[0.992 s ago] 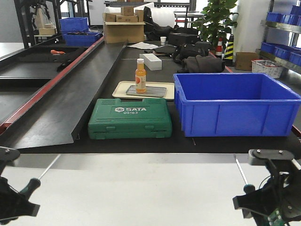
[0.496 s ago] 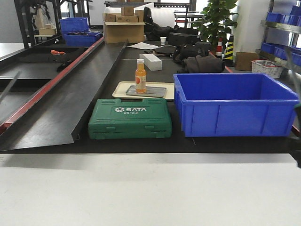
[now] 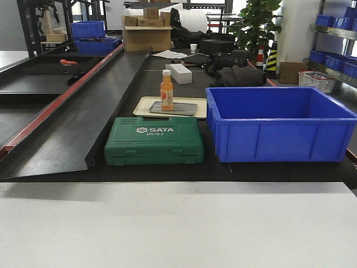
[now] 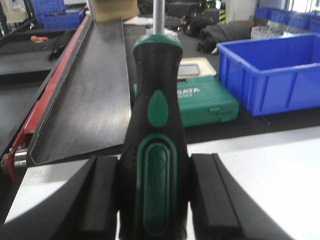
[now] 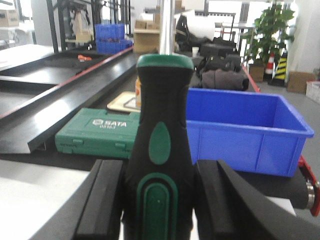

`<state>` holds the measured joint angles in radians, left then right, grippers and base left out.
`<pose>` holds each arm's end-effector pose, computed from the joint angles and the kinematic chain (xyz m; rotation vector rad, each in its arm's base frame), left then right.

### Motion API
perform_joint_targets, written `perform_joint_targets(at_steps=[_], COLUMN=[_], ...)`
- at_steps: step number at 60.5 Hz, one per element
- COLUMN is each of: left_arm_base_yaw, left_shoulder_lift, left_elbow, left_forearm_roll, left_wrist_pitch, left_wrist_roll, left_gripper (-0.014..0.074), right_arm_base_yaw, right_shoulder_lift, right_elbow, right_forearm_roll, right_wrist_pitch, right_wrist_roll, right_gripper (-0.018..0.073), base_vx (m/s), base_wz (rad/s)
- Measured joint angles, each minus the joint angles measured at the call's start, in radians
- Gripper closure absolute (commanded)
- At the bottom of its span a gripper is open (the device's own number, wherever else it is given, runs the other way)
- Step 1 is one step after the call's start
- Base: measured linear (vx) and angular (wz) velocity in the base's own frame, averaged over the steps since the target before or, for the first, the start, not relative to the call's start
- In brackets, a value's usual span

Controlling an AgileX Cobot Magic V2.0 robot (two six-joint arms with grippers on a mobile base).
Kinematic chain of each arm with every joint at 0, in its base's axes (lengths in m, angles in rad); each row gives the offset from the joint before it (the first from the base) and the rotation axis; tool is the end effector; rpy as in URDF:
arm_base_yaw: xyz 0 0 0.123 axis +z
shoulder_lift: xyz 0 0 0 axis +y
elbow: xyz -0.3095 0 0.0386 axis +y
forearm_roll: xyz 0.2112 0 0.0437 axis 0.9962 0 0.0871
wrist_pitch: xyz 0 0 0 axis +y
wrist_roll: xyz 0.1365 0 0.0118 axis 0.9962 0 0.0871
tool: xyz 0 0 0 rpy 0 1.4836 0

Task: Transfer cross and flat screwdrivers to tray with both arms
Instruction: 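Lift both held screwdrivers upright off the table, then drive the base away from the table holding both screwdrivers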

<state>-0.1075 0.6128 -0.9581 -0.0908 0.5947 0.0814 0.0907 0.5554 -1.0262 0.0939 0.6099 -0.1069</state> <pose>0.0868 -0.0164 0.4232 0.1358 1.7270 -0.1187 0.0615 0.0130 0.4468 -0.1390 1.6153 0.0904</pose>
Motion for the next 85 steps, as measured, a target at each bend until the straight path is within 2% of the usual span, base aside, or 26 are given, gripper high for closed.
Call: perform_joint_targets(at_steps=[19,37,85], left_arm_base_yaw=[0.000,0.000,0.000], left_shoulder_lift=[-0.023,-0.023,-0.023], left_elbow=[0.000,0.000,0.000], left_forearm_roll=[-0.005,-0.005,-0.006], left_wrist_pitch=[-0.010,-0.017,-0.016], left_wrist_roll=[0.003,0.003,0.003], left_gripper=[0.0595,0.0594,0.0594], right_arm_base_yaw=[0.000,0.000,0.000], right_shoulder_lift=[-0.055,-0.055,-0.055], right_elbow=[0.000,0.000,0.000], right_forearm_roll=[0.001,0.001,0.001], right_wrist_pitch=[-0.013,0.056,0.056], right_wrist_roll=[0.000,0.000,0.000], right_gripper=[0.0567,0.0567,0.0567], base_vx=[0.00,0.00,0.00], base_wz=[0.00,0.00,0.00])
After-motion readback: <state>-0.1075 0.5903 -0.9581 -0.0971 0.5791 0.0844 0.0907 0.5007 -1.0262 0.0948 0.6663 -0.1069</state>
